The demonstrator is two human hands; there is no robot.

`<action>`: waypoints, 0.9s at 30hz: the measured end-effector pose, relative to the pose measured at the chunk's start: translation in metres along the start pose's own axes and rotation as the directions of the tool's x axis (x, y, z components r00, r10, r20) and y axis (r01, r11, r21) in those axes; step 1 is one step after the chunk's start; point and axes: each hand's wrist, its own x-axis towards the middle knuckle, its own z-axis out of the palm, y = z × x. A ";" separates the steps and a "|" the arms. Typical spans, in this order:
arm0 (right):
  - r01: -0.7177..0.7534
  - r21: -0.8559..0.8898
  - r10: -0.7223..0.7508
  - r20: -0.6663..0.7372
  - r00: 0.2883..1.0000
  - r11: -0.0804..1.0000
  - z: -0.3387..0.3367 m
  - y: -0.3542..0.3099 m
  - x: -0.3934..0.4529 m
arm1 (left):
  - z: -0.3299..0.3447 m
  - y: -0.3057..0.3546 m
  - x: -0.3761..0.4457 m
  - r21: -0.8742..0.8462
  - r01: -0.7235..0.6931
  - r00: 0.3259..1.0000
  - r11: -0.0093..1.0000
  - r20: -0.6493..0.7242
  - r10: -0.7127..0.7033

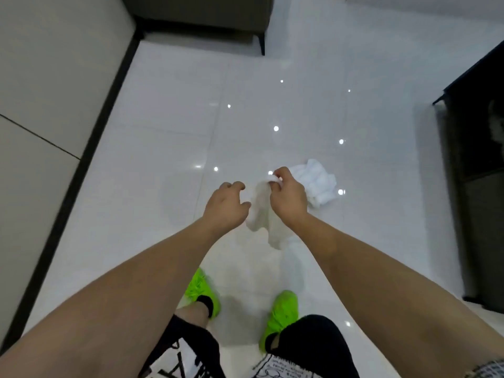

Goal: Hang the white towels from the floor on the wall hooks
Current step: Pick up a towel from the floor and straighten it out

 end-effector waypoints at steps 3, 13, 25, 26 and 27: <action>0.014 0.050 -0.011 -0.068 0.998 0.999 -0.091 -0.053 -0.019 | -0.057 0.079 -0.035 -0.006 -0.084 0.995 0.996 0.043 0.084; 0.015 0.395 0.129 -0.336 0.933 0.919 -0.310 -0.150 -0.057 | -0.155 0.286 -0.099 -0.023 -0.408 0.913 0.913 -0.025 0.407; 0.122 0.639 -0.017 -0.169 0.985 0.759 -0.410 -0.173 -0.148 | -0.248 0.395 -0.132 0.004 -0.626 0.766 0.780 -0.185 0.616; 0.145 0.646 -0.038 -0.177 0.984 0.749 -0.412 -0.174 -0.154 | -0.250 0.400 -0.136 0.000 -0.639 0.754 0.769 -0.194 0.627; 0.164 0.639 -0.040 -0.204 0.978 0.752 -0.414 -0.175 -0.161 | -0.252 0.405 -0.140 -0.012 -0.651 0.746 0.759 -0.198 0.636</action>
